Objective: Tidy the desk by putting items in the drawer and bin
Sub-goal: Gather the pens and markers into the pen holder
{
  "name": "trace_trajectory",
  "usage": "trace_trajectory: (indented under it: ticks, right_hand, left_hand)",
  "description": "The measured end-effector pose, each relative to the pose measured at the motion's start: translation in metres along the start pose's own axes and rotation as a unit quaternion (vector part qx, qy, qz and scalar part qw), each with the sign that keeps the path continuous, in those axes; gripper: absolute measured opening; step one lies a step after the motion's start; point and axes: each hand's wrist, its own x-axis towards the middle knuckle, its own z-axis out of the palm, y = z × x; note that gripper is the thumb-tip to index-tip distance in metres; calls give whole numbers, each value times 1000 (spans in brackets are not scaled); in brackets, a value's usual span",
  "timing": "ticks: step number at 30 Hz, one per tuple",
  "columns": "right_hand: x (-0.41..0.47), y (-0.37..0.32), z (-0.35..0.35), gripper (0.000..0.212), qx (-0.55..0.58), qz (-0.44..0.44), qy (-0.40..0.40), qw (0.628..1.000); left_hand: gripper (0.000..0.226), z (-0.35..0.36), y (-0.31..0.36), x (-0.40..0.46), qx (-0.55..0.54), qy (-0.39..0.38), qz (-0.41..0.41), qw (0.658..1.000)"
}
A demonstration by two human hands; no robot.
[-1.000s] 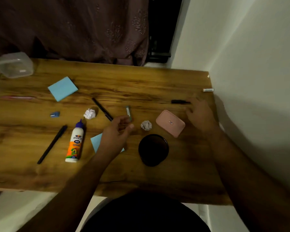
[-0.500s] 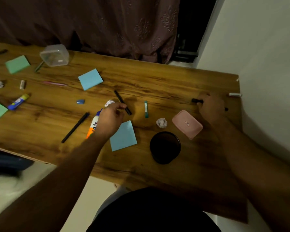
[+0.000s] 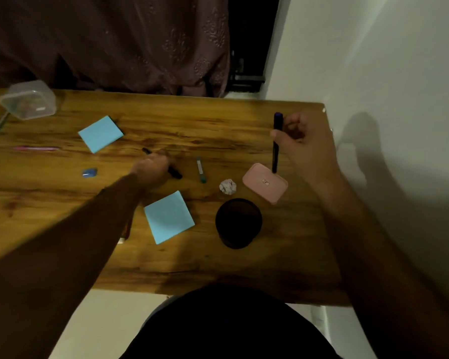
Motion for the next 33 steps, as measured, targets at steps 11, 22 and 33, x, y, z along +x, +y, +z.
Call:
trace_trajectory:
  ticks: [11, 22, 33]
  right_hand:
    - [-70, -7, 11, 25, 47, 15, -169, 984]
    - [-71, 37, 31, 19, -52, 2, -222, 974]
    - [-72, 39, 25, 25, -10, 24, -256, 966]
  left_hand:
    - [18, -47, 43, -52, -271, 292, 50, 916]
    - [21, -36, 109, -124, -526, 233, 45, 817]
    - [20, -31, 130, -143, -560, 274, 71, 779]
